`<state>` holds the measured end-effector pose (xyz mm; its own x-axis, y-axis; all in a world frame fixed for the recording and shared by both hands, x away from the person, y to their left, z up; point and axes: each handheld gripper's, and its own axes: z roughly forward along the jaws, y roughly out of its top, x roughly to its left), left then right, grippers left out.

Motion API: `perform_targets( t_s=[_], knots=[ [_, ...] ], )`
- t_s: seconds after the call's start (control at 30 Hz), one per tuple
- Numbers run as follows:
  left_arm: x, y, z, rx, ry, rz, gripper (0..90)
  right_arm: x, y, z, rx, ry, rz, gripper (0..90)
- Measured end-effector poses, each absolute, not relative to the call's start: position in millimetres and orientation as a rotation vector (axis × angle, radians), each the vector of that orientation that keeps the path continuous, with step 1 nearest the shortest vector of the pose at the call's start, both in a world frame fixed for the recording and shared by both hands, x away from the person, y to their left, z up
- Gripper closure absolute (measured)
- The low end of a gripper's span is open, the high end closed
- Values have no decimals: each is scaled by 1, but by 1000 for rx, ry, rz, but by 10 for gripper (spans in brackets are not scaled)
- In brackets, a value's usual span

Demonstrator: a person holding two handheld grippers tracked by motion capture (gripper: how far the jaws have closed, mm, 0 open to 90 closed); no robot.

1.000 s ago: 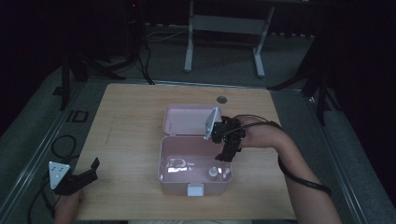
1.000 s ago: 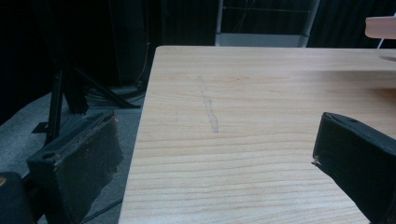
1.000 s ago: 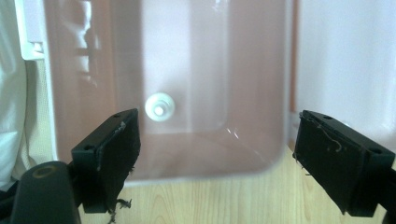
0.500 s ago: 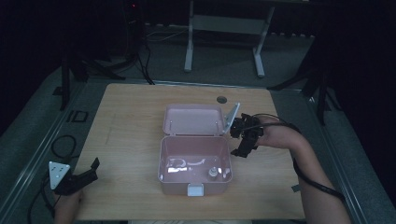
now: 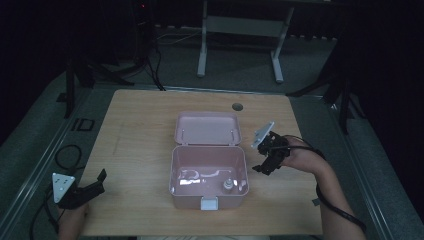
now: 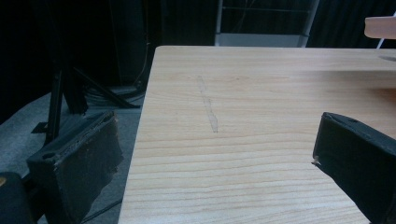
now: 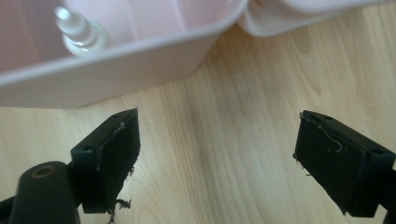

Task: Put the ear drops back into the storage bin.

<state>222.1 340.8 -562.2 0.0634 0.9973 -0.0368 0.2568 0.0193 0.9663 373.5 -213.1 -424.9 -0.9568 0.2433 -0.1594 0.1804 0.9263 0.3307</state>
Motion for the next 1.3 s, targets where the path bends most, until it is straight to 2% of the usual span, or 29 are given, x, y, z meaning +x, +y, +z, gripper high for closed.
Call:
perform_targets(
  t_s=[0.6, 0.97, 1.3],
  knots=[
    [222, 341, -562, 1402, 1358, 1001, 14, 378, -246, -521, 618, 2694, 661, 139],
    [222, 341, -562, 1403, 1359, 1000, 14, 375, -260, -546, 782, 2476, 807, 133],
    [222, 341, -562, 1402, 1359, 1001, 14, 367, -283, -552, 964, 2227, 972, 134]
  ],
)
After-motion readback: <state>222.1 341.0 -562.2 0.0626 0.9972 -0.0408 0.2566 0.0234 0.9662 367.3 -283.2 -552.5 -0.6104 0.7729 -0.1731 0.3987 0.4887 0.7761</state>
